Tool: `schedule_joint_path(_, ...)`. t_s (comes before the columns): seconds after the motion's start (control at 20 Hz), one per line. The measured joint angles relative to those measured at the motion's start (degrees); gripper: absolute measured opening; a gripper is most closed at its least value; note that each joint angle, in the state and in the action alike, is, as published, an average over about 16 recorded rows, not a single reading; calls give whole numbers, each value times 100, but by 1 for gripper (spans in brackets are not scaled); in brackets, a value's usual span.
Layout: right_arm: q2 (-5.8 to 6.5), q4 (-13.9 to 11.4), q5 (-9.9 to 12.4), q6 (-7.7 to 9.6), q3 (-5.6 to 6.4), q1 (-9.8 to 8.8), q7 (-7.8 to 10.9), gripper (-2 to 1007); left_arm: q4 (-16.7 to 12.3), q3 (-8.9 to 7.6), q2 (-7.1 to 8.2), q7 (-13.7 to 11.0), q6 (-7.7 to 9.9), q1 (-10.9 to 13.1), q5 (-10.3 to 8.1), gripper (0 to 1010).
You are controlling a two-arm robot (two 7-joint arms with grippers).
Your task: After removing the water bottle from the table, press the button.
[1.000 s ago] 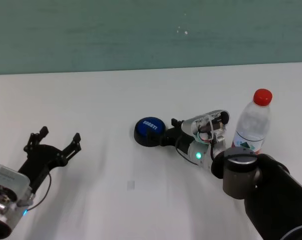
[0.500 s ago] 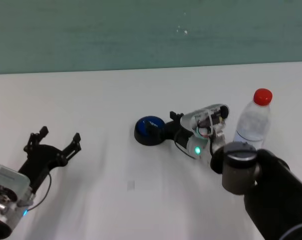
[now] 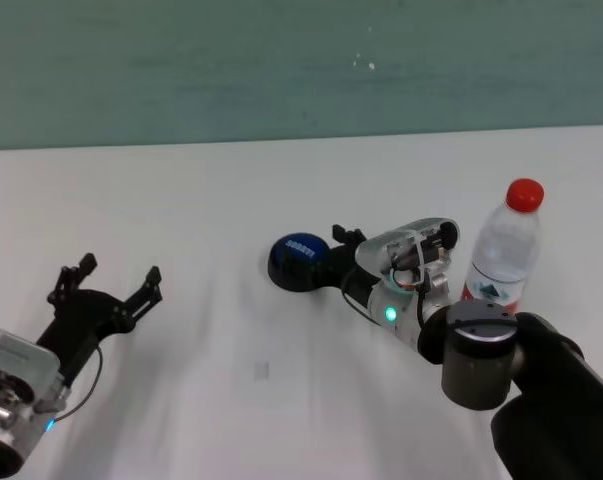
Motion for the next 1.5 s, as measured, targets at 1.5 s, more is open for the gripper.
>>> schedule_joint_path(1.5,457,-2676,-145,390,165,-2025,-463,1003,0,0,0,0,0,0,0,1003)
